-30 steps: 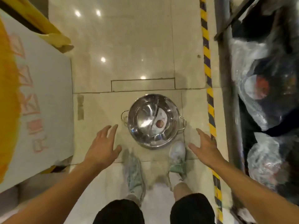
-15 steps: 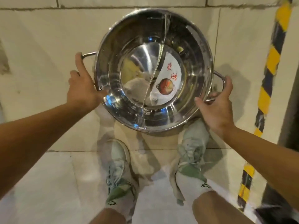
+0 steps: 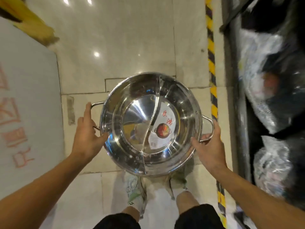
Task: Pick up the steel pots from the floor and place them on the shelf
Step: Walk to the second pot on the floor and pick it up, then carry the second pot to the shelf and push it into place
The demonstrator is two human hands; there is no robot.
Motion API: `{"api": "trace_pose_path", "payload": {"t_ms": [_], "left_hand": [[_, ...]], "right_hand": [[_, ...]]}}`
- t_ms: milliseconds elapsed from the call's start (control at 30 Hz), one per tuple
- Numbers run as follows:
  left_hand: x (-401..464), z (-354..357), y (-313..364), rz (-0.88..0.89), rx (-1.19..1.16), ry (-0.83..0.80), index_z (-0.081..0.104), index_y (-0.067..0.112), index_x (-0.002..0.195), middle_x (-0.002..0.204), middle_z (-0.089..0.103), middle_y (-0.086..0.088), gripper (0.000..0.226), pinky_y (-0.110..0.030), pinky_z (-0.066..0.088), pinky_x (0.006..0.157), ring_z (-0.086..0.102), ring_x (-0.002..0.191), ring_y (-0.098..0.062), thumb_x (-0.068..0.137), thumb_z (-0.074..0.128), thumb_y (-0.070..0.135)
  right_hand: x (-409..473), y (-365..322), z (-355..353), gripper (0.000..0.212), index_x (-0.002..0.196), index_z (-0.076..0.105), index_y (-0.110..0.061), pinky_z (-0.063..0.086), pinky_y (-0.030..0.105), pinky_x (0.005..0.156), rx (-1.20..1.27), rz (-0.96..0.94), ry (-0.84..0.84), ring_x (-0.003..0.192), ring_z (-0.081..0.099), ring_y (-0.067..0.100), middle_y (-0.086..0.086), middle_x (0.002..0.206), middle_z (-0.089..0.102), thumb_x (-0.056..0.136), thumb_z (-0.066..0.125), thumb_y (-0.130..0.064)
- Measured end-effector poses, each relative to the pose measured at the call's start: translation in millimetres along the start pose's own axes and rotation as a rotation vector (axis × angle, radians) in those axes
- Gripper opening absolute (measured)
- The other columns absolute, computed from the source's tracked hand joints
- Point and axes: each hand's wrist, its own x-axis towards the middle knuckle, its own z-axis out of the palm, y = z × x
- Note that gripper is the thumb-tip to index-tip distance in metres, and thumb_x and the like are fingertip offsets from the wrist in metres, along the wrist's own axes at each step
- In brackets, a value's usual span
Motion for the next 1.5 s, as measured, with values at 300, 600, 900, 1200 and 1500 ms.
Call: {"api": "trace_pose_path", "payload": {"t_ms": [300, 600, 900, 1200, 1500], "left_hand": [[-145.0, -238.1, 117.0, 0.146, -0.128, 0.072, 0.020, 0.035, 0.150, 0.116, 0.052, -0.010, 0.108, -0.047, 0.056, 0.075, 0.057, 0.091, -0.031, 0.066, 0.086, 0.039], [-294.9, -318.1, 139.1, 0.391, -0.179, -0.001, 0.032, 0.030, 0.147, 0.127, 0.056, -0.005, 0.103, -0.053, 0.052, 0.093, 0.057, 0.110, -0.027, 0.061, 0.086, 0.049], [-423.1, -296.6, 118.0, 0.558, -0.099, -0.075, 0.017, 0.033, 0.154, 0.137, 0.047, -0.003, 0.109, -0.046, 0.049, 0.099, 0.053, 0.114, -0.022, 0.070, 0.087, 0.028], [-513.5, -264.6, 108.8, 0.788, -0.002, -0.317, 0.027, 0.029, 0.149, 0.106, 0.056, -0.005, 0.108, -0.038, 0.055, 0.068, 0.058, 0.081, -0.025, 0.059, 0.083, 0.052], [-578.3, -187.3, 86.9, 0.980, 0.143, -0.704, 0.026, 0.022, 0.153, 0.103, 0.054, -0.013, 0.107, -0.021, 0.048, 0.058, 0.053, 0.074, -0.021, 0.067, 0.089, 0.024]], "right_hand": [[-180.0, -156.3, -162.4, 0.101, 0.152, 0.013, -0.046, 0.048, 0.021, 0.067, 0.184, -0.189, 0.069, 0.070, 0.063, 0.004, -0.004, 0.085, 0.059, 0.079, 0.082, -0.034], [-379.5, -141.0, -254.4, 0.100, 0.153, 0.019, -0.038, 0.050, 0.030, 0.064, 0.235, -0.192, 0.206, 0.072, 0.063, 0.005, -0.012, 0.078, 0.063, 0.076, 0.083, -0.037], [-527.4, -33.4, -270.1, 0.103, 0.151, 0.016, -0.052, 0.054, 0.034, 0.067, 0.315, -0.120, 0.327, 0.073, 0.064, 0.000, -0.010, 0.081, 0.067, 0.074, 0.082, -0.036], [-688.6, 62.4, -251.6, 0.101, 0.154, 0.017, -0.042, 0.056, 0.029, 0.065, 0.389, 0.090, 0.524, 0.077, 0.067, 0.002, -0.011, 0.086, 0.068, 0.077, 0.082, -0.040], [-859.3, 147.5, -183.3, 0.103, 0.157, 0.014, -0.028, 0.046, 0.014, 0.056, 0.398, 0.469, 0.741, 0.070, 0.064, 0.005, -0.010, 0.080, 0.065, 0.078, 0.078, -0.047]]}}
